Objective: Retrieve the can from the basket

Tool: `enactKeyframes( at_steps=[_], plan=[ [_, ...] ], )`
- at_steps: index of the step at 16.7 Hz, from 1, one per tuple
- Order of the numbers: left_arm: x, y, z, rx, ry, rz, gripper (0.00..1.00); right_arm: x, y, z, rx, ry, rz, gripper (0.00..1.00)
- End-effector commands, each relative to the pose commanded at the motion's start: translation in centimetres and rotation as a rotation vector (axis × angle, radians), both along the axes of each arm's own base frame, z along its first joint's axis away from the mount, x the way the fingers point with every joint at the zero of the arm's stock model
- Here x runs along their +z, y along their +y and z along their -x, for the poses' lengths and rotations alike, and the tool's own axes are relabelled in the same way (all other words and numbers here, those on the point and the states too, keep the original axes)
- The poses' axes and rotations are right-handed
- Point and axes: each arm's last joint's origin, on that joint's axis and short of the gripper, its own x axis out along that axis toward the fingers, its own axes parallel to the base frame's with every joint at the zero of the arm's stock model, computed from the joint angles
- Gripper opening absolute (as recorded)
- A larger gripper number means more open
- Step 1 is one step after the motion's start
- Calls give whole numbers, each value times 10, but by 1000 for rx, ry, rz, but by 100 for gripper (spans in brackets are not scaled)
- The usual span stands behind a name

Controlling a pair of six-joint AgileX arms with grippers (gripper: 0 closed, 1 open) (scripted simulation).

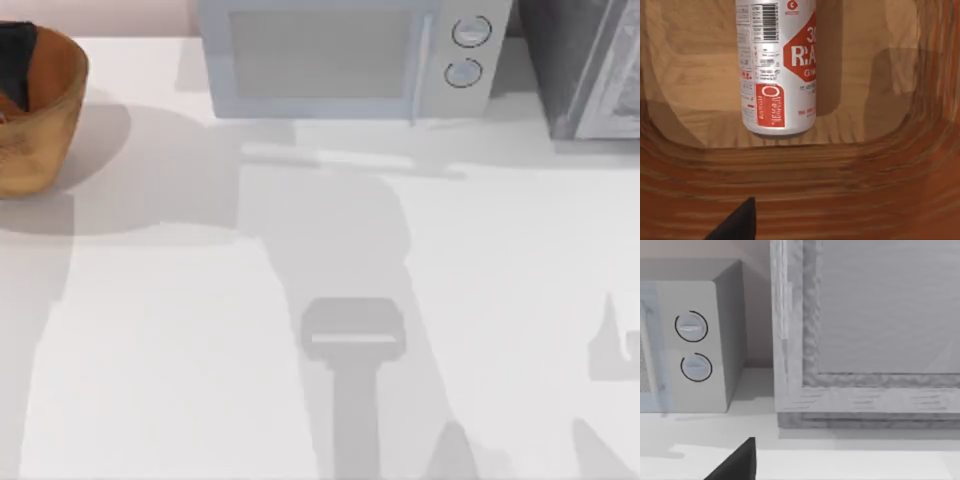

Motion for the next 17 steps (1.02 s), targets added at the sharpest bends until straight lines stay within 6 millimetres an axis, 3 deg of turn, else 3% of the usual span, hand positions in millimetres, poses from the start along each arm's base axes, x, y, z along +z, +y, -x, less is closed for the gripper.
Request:
enactKeyframes(
  at_steps=[3,7,17],
  plan=[
    [-27,17,-22,3,37,17,100,0,0,0,0,0,0,100],
    [-46,34,-33,7,31,27,100,0,0,0,0,0,0,100],
    [-53,36,-36,5,21,27,100,0,0,0,0,0,0,100]
  ],
)
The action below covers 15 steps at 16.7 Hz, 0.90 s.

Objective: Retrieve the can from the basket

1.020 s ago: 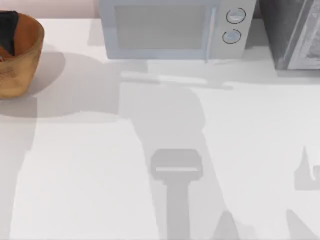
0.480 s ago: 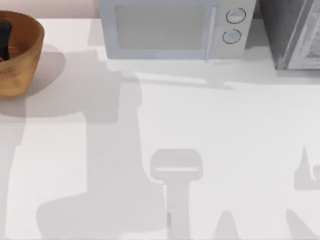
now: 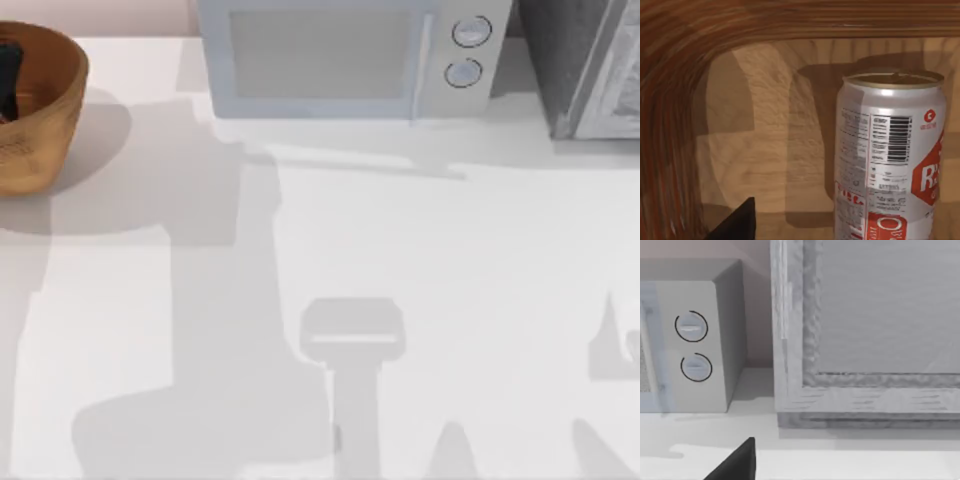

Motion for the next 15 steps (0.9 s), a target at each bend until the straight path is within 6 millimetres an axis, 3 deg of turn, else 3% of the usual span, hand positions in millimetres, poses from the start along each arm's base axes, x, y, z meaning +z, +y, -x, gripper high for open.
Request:
enactKeyframes(
  at_steps=[9,14,15],
  plan=[
    [-52,-3,-8,2,7,2,100,0,0,0,0,0,0,100],
    [-55,-4,-9,2,4,1,100,0,0,0,0,0,0,100],
    [-55,-4,-9,2,4,1,92,0,0,0,0,0,0,100]
  ],
)
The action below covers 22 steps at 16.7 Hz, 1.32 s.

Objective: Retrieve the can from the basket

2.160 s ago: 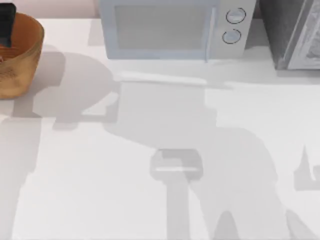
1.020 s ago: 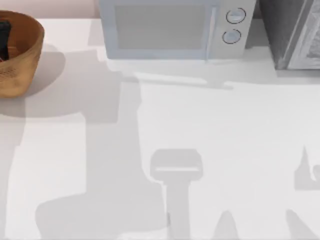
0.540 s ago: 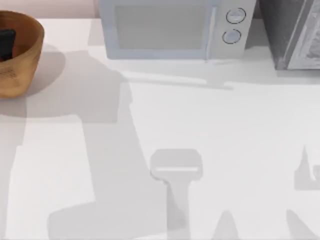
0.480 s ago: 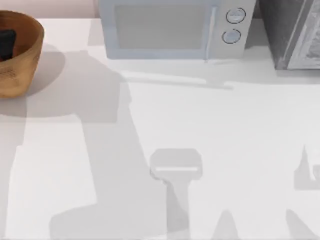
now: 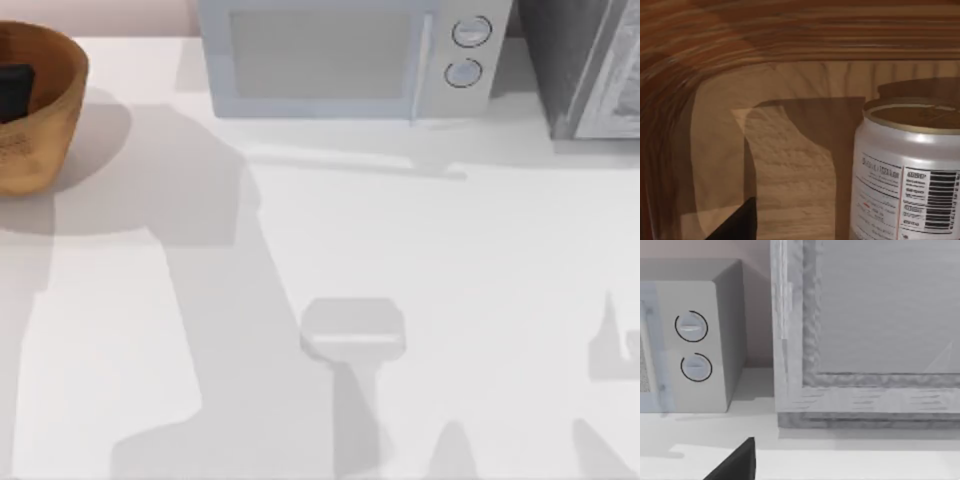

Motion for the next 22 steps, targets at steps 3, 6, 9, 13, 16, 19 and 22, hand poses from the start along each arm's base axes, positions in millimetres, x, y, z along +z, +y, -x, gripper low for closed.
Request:
enactKeyframes(
  at_steps=[3,6,9,13,16,19,22],
  plan=[
    [0,0,0,0,0,0,70,0,0,0,0,0,0,100],
    [0,0,0,0,0,0,47,0,0,0,0,0,0,100],
    [0,0,0,0,0,0,25,0,0,0,0,0,0,100],
    [0,0,0,0,0,0,0,0,0,0,0,0,0,100],
    [0,0,0,0,0,0,0,0,0,0,0,0,0,100],
    [0,0,0,0,0,0,0,0,0,0,0,0,0,100],
    [27,0,8,20,-24,-5,0,0,0,0,0,0,0,100]
  ],
)
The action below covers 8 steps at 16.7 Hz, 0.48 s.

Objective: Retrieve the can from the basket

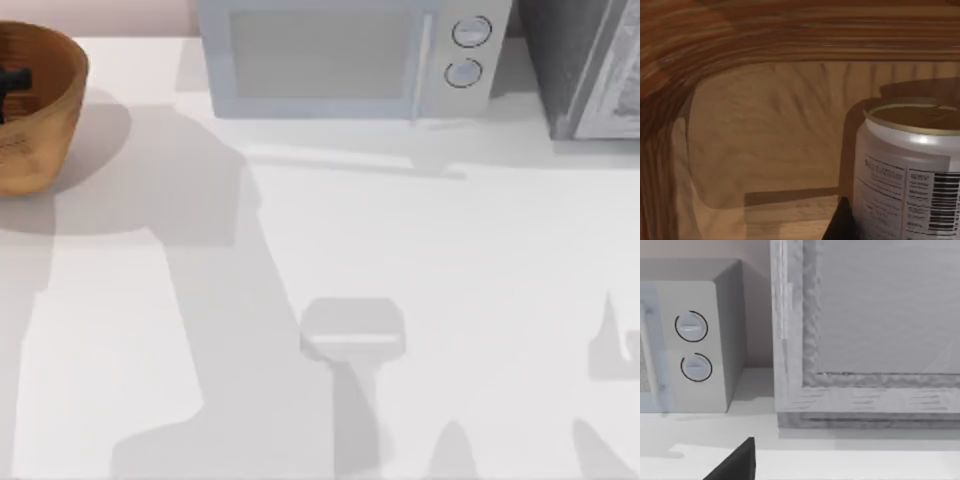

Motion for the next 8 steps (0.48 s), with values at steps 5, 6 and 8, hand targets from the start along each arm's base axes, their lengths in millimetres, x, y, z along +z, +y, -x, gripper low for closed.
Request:
enactKeyframes(
  at_steps=[5,6,8],
  plan=[
    [36,10,12,6,-124,-57,0,0,0,0,0,0,0,100],
    [50,12,19,9,-168,-78,0,0,0,0,0,0,0,100],
    [82,13,39,16,-271,-125,0,0,0,0,0,0,0,100]
  ],
)
